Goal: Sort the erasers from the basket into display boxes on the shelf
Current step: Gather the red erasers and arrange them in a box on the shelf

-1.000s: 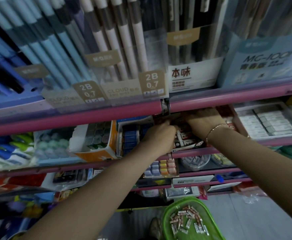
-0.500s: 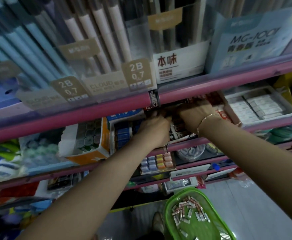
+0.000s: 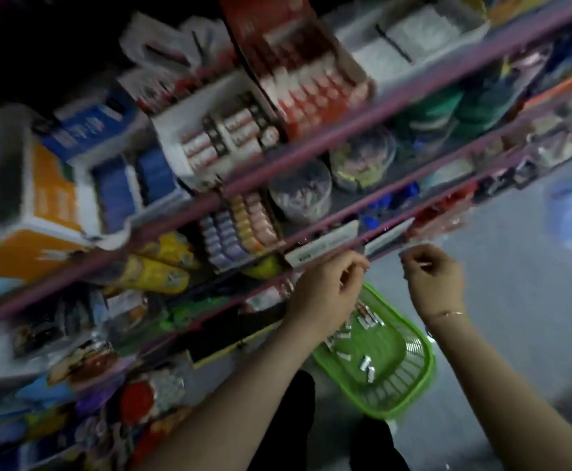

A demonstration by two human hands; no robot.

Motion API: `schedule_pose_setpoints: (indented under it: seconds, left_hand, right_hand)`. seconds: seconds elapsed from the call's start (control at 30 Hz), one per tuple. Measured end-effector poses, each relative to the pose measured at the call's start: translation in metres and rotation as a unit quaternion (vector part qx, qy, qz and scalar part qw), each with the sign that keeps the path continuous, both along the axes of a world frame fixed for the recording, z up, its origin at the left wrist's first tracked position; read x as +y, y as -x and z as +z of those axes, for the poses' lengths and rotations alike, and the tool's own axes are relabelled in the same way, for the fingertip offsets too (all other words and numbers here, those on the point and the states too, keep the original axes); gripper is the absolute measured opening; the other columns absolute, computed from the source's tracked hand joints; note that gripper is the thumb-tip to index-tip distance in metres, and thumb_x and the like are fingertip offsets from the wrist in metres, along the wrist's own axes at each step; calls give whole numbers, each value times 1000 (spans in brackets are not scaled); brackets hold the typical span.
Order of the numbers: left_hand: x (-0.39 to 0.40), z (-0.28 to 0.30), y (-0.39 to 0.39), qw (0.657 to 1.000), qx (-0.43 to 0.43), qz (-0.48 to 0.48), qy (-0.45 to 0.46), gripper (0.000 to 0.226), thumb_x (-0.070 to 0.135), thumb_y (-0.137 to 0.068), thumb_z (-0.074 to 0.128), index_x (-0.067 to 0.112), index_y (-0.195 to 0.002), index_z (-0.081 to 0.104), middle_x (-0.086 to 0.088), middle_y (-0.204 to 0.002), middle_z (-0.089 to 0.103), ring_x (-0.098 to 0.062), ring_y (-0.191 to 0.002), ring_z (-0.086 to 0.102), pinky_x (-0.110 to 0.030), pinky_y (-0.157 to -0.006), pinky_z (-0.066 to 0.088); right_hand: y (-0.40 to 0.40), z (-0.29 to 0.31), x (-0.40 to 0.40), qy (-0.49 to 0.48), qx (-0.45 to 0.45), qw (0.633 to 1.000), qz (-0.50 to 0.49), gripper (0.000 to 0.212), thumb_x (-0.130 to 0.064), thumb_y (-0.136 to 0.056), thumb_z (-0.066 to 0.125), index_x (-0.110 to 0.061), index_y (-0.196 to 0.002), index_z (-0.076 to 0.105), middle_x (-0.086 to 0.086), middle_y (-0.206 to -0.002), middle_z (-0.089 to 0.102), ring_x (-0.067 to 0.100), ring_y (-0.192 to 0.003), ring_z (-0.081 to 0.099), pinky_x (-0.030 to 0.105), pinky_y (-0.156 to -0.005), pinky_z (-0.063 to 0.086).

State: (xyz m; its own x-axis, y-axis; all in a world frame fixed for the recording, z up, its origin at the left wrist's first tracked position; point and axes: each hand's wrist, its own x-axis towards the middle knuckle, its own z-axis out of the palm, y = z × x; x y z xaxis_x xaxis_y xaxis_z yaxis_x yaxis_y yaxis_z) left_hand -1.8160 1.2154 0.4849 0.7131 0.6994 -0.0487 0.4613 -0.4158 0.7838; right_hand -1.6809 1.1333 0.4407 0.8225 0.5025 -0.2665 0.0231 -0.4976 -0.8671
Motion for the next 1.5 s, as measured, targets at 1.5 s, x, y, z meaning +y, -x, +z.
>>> schedule_pose_setpoints:
  seconds: [1.5]
  left_hand:
    - [-8,-756,6,901,431,-52,-10,60,21,-99,47,19,-151,17,-12,-154,22,-33,-137,30,-47,-109,34]
  right_hand:
    - [47,-725,-85,223,97,966,85,23,-23,-80,70,-19,-101,62,15,-103,60,31,-93,58,28,-72,44]
